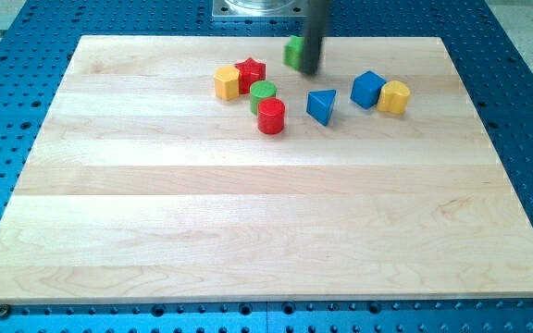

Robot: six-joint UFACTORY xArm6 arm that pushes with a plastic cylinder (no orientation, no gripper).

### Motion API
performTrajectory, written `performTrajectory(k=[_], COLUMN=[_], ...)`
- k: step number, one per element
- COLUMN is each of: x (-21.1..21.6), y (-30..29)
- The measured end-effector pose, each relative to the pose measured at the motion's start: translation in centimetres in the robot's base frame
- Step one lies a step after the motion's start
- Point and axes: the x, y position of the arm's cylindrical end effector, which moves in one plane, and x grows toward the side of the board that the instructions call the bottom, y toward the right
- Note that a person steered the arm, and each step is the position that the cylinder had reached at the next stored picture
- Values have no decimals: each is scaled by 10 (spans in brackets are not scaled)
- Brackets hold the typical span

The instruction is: Move the green star top left to the hexagon

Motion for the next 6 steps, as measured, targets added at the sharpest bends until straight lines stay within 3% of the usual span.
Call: performTrajectory(k=[1, 2, 3, 5, 6], x=[18, -25, -50, -19, -19], y=[21, 48, 26, -112, -111])
